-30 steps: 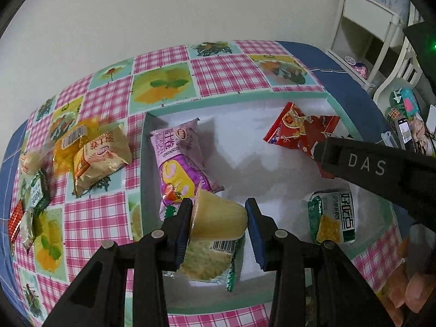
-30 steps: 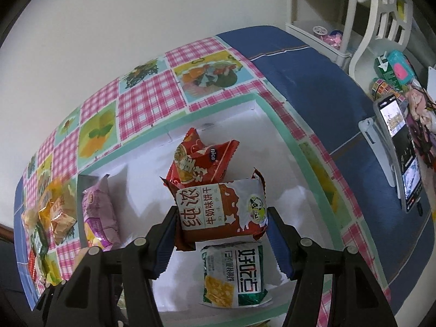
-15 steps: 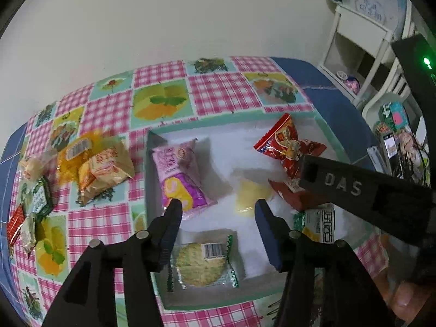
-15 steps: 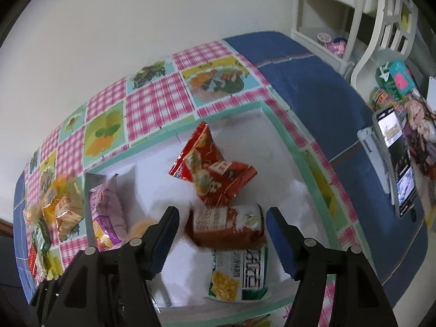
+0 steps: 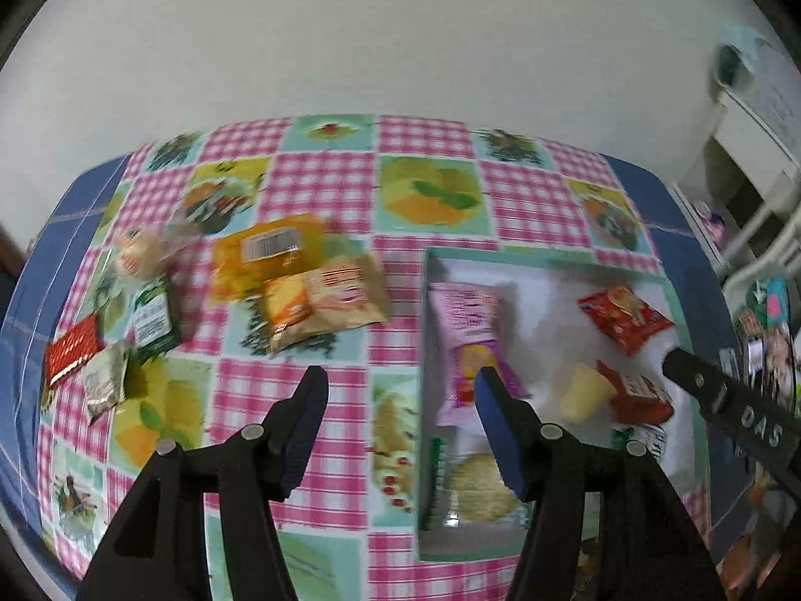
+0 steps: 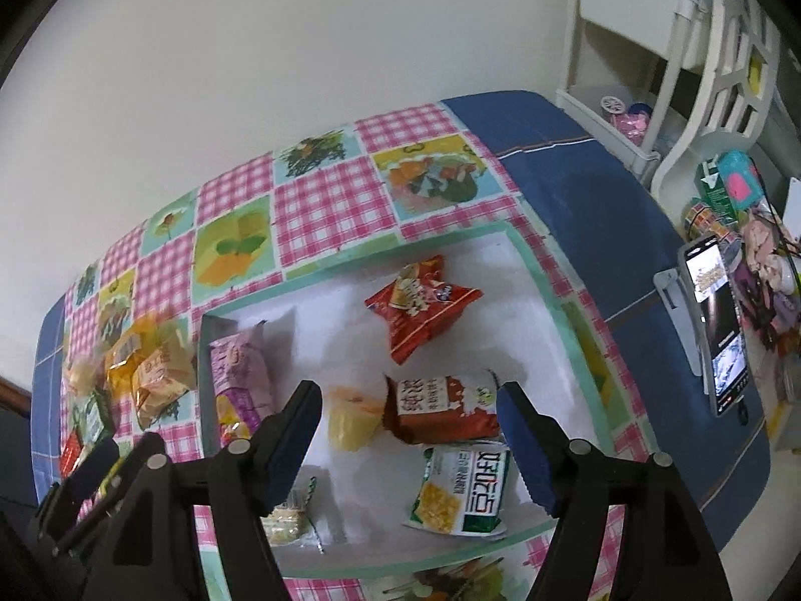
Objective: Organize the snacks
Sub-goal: 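Lift both open grippers out of the tray toward the remaining snacks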
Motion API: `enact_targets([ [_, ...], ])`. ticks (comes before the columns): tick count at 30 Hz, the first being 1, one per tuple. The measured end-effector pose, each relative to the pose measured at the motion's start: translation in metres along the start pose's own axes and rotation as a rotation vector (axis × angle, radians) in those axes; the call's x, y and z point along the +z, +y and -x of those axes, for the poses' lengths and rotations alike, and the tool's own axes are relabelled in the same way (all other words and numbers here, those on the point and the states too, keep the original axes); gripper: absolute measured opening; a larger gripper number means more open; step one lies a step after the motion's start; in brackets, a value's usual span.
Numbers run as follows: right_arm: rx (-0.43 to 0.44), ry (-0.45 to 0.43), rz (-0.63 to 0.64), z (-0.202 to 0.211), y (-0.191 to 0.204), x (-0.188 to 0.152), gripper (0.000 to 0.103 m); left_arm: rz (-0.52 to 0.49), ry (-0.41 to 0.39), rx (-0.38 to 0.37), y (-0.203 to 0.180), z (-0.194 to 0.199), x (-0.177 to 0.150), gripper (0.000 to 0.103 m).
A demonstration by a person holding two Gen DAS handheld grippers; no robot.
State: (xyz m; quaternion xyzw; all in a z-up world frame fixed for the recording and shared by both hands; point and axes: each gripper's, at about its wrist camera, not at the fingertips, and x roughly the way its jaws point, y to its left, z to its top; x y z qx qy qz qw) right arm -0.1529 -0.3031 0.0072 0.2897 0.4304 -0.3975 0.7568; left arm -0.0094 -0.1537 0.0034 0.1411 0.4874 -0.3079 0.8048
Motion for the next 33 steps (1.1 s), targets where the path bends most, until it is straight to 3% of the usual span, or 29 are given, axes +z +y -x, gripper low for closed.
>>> enact_targets([
  [9, -0.006, 0.035, 0.074, -0.010, 0.028, -0.013, 0.076, 0.068, 0.009, 0.062, 0.039, -0.003, 0.004, 0.063],
  [11, -0.001, 0.037, 0.093, -0.011, 0.036, -0.015, 0.076, 0.077, 0.008, 0.070, 0.044, -0.002, 0.005, 0.067],
  [20, 0.011, 0.040, 0.158, -0.011, 0.064, -0.022, 0.076, 0.098, 0.001, 0.083, 0.059, -0.001, 0.006, 0.068],
  [24, 0.007, 0.041, 0.164, -0.012, 0.067, -0.023, 0.076, 0.105, -0.007, 0.092, 0.061, -0.001, 0.006, 0.079],
  [26, 0.007, 0.040, 0.159, -0.013, 0.067, -0.024, 0.080, 0.112, -0.015, 0.105, 0.063, -0.001, 0.005, 0.096],
  [27, 0.007, 0.038, 0.157, -0.014, 0.066, -0.025, 0.081, 0.113, -0.017, 0.111, 0.064, -0.001, 0.005, 0.096],
  [30, 0.006, 0.041, 0.152, -0.016, 0.066, -0.026, 0.101, 0.107, -0.014, 0.114, 0.065, -0.003, 0.005, 0.096],
  [33, 0.013, 0.032, 0.147, -0.015, 0.065, -0.025, 0.103, 0.098, -0.015, 0.127, 0.064, -0.005, 0.004, 0.096],
])
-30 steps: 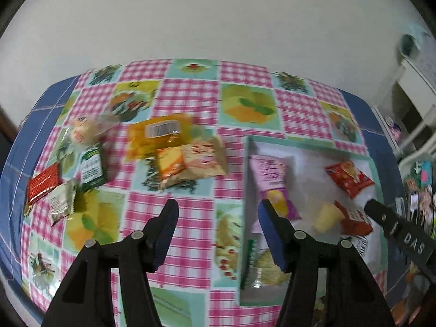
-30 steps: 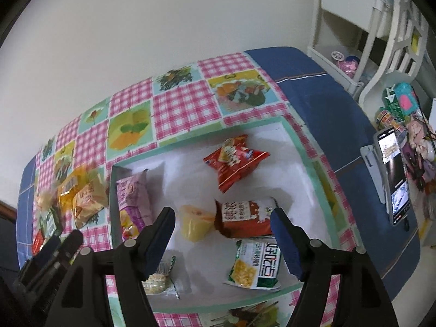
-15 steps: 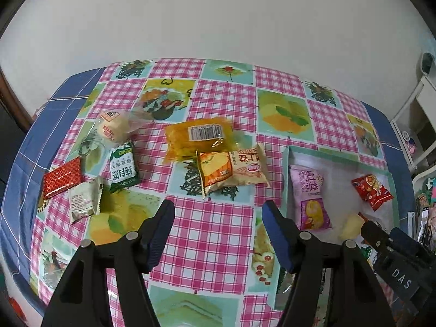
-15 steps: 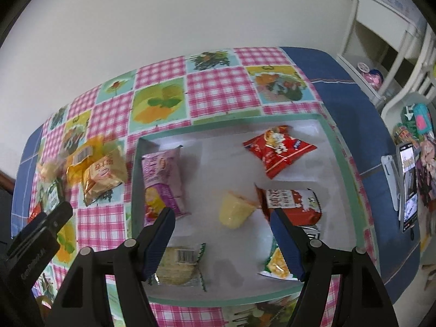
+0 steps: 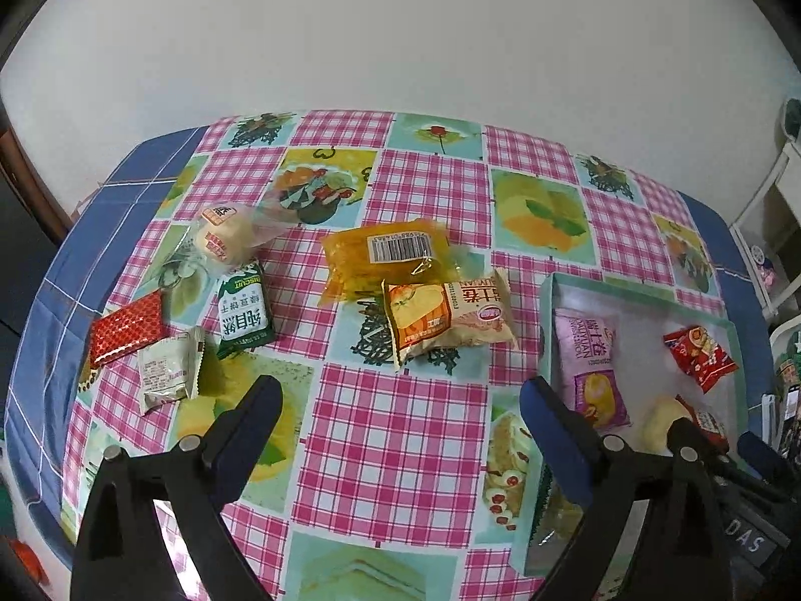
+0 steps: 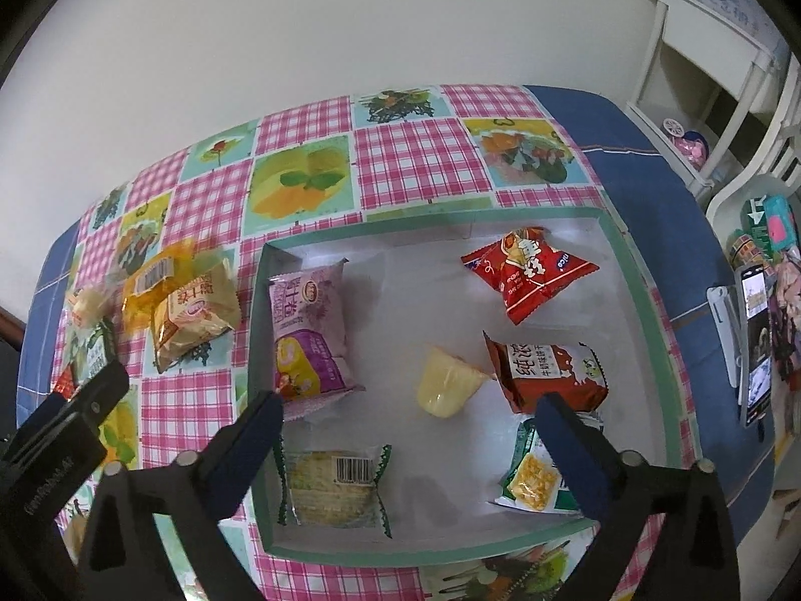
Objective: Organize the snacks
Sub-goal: 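Lift both open grippers out of the tray toward the remaining snacks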
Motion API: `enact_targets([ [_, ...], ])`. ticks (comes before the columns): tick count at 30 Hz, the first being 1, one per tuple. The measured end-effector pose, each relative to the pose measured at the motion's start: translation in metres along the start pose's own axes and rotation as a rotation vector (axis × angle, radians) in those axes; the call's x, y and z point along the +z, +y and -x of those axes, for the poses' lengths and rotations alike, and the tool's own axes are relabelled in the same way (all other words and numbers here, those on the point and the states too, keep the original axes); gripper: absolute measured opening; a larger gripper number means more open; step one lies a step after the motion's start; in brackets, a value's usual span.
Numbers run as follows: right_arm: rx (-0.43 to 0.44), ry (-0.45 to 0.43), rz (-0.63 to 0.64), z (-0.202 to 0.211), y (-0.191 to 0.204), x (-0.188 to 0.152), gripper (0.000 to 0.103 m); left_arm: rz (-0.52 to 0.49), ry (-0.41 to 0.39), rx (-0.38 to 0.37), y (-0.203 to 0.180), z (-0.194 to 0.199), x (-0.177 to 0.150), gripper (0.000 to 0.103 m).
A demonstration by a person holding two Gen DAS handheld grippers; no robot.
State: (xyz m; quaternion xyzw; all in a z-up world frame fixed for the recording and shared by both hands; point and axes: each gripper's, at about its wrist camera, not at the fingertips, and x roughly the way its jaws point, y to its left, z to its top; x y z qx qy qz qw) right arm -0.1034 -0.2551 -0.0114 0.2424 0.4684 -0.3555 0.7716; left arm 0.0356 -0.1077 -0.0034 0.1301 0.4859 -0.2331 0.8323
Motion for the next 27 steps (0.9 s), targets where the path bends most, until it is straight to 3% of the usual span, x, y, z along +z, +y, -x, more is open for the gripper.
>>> enact_targets([
  [15, -0.002, -0.037, 0.013, 0.000, 0.008, -0.001, 0.103, 0.013, -0.012, 0.031, 0.011, -0.003, -0.001, 0.096],
  [27, 0.048, -0.001, 0.077, -0.007, 0.057, -0.007, 0.103, 0.132, 0.016, 0.095, 0.077, -0.010, 0.003, 0.096],
])
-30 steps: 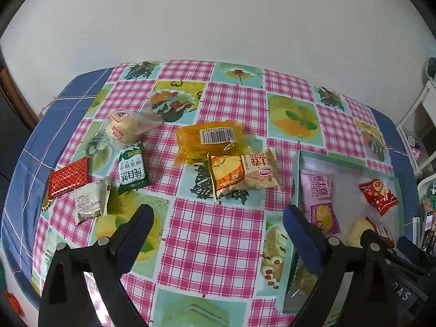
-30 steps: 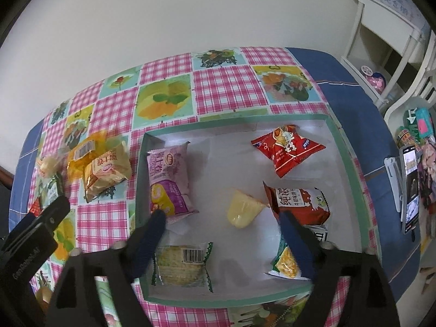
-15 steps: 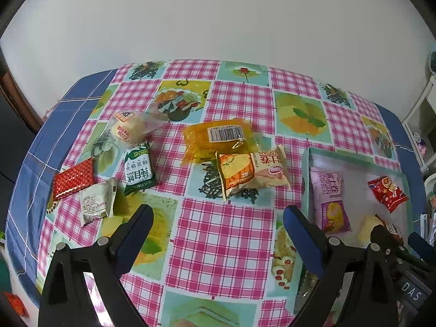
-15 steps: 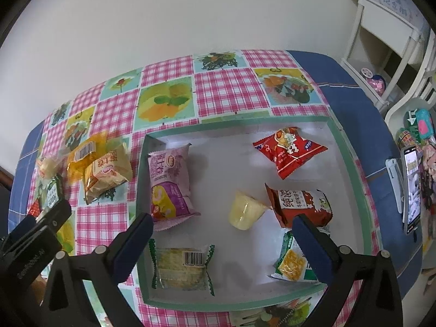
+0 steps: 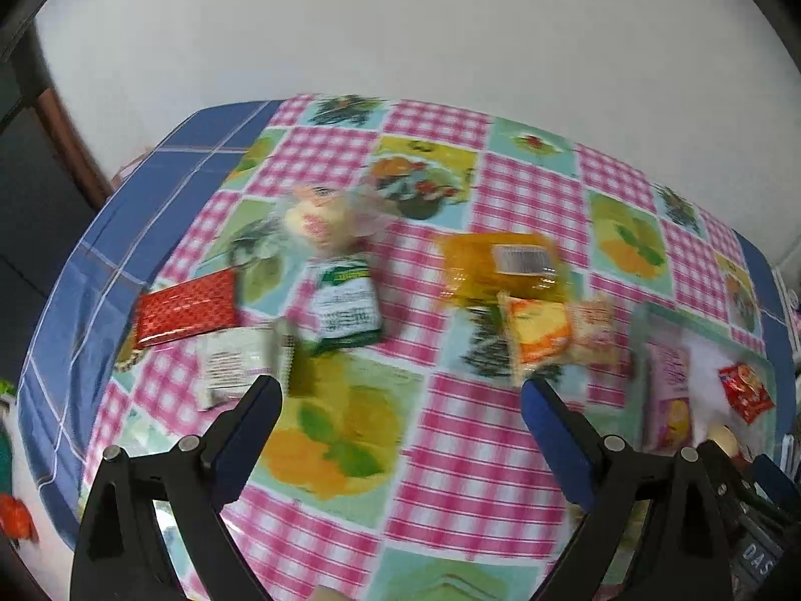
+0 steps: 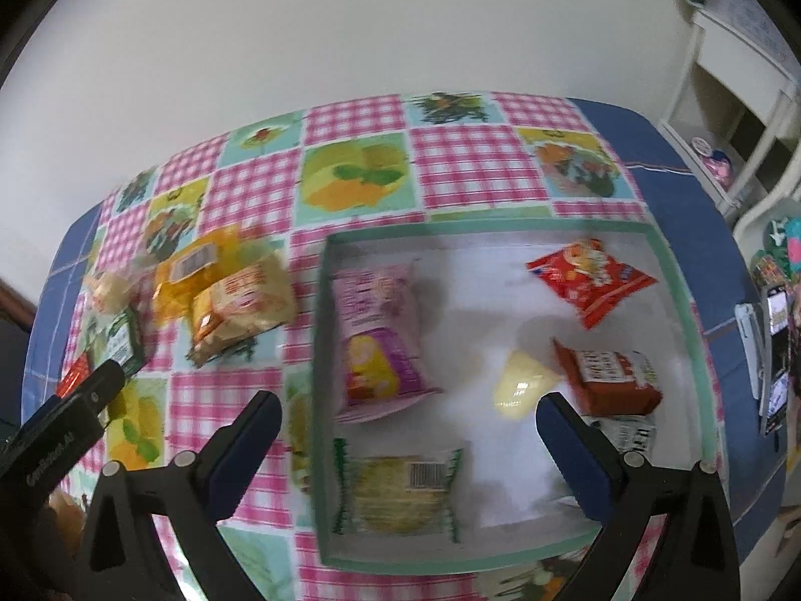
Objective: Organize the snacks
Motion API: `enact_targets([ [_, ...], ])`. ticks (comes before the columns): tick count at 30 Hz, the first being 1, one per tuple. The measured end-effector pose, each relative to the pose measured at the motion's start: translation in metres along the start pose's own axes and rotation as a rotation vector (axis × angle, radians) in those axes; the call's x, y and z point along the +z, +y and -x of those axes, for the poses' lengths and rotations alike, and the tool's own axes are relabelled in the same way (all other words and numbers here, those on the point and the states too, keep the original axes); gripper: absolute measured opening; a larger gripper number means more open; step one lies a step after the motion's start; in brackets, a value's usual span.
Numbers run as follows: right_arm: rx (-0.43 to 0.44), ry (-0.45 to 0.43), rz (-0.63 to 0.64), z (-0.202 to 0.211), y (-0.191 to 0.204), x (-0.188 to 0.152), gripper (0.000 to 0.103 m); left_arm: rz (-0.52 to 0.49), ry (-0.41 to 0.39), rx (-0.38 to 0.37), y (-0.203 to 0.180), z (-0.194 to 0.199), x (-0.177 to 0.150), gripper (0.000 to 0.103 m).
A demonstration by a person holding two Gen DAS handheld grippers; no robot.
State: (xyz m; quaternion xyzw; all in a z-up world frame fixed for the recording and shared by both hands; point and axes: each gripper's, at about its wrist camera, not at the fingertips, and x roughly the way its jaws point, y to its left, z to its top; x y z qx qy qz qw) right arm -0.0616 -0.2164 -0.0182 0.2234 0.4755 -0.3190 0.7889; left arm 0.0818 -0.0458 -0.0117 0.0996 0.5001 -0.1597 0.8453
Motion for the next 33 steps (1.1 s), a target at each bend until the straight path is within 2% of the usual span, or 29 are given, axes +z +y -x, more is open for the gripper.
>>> enact_targets([
  [15, 0.143, 0.024, 0.168, -0.012, 0.106, -0.012, 0.103, 0.208, 0.010, 0.072, 0.105, -0.016, 0.014, 0.096],
  [24, 0.141, 0.033, 0.174, -0.029, 0.113, -0.008, 0.103, 0.254, 0.070, 0.078, 0.125, -0.044, 0.011, 0.096],
  [33, 0.125, 0.004, 0.139, -0.045, 0.101, 0.017, 0.103, 0.244, 0.120, 0.076, 0.117, -0.073, 0.010, 0.096],
])
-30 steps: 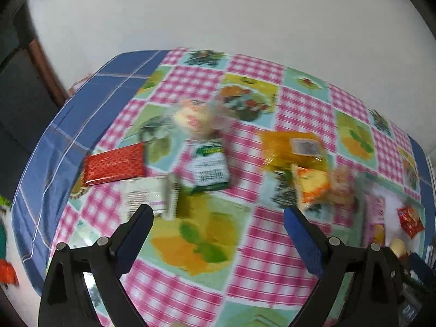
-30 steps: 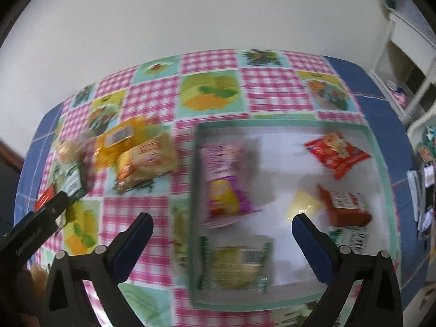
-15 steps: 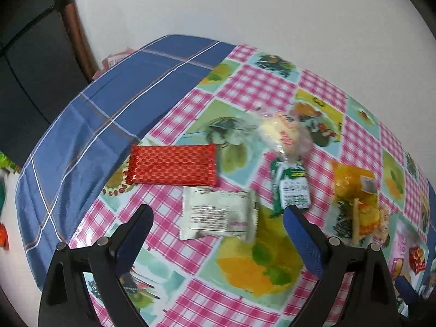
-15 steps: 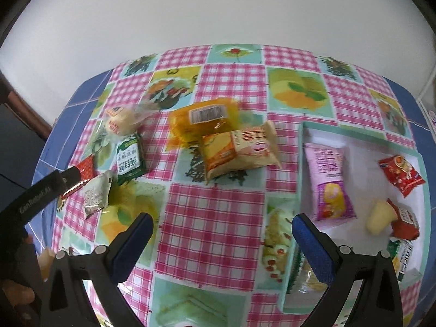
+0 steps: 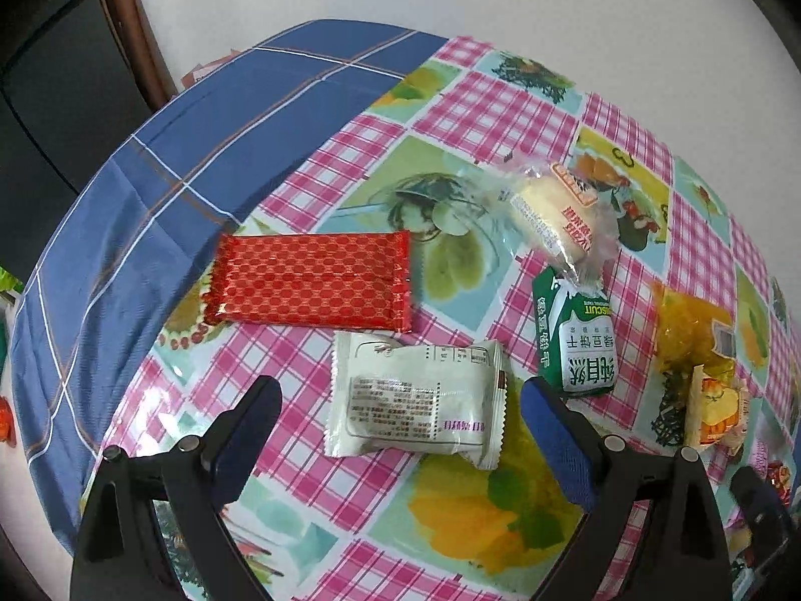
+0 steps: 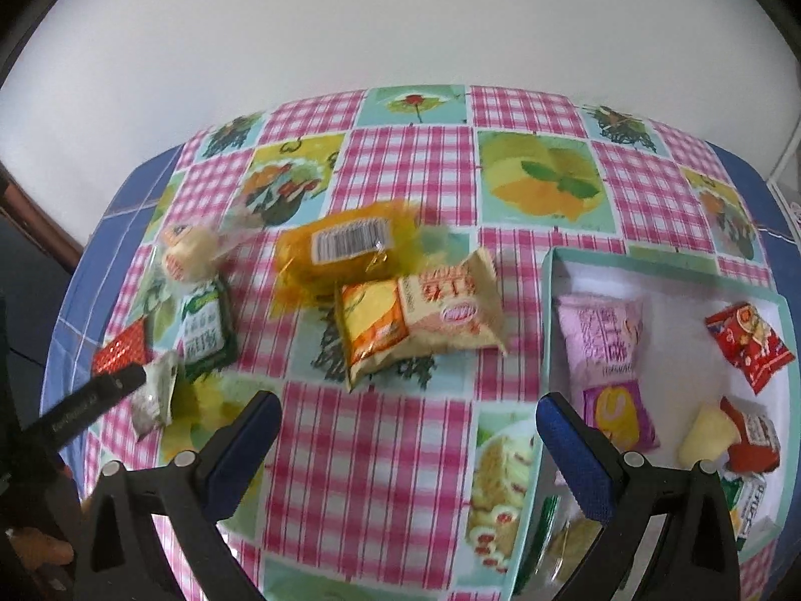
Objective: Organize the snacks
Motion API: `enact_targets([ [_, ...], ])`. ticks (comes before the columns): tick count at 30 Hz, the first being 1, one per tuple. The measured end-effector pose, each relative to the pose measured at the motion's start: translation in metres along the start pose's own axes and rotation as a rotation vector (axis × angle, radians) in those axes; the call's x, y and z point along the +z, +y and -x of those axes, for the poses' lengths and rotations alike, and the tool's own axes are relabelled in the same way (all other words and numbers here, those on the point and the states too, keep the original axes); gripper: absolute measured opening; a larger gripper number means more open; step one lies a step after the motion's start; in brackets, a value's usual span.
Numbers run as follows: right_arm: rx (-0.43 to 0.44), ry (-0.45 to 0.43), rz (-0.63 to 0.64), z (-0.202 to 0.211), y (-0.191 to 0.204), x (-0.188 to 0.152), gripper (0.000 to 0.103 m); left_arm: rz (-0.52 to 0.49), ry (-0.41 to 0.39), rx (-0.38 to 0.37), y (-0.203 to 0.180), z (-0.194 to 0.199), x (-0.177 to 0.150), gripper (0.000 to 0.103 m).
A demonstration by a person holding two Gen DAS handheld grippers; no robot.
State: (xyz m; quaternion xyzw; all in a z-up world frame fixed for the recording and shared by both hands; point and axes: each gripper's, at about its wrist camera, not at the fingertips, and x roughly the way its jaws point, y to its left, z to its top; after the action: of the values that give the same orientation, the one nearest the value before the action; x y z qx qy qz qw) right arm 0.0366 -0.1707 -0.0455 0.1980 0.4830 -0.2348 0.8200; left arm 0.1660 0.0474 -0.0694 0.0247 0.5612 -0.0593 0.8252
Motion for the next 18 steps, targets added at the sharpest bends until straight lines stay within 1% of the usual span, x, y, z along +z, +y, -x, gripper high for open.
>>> enact_targets([
  [11, -0.035, -0.012, 0.009, -0.027, -0.005, 0.020, 0.103, -0.006, 0.054, 0.022, -0.007, -0.033, 0.005, 0.096],
  [18, -0.037, -0.011, 0.020, -0.042, -0.002, 0.025, 0.103, -0.010, 0.074, 0.025, -0.009, -0.040, 0.005, 0.096],
])
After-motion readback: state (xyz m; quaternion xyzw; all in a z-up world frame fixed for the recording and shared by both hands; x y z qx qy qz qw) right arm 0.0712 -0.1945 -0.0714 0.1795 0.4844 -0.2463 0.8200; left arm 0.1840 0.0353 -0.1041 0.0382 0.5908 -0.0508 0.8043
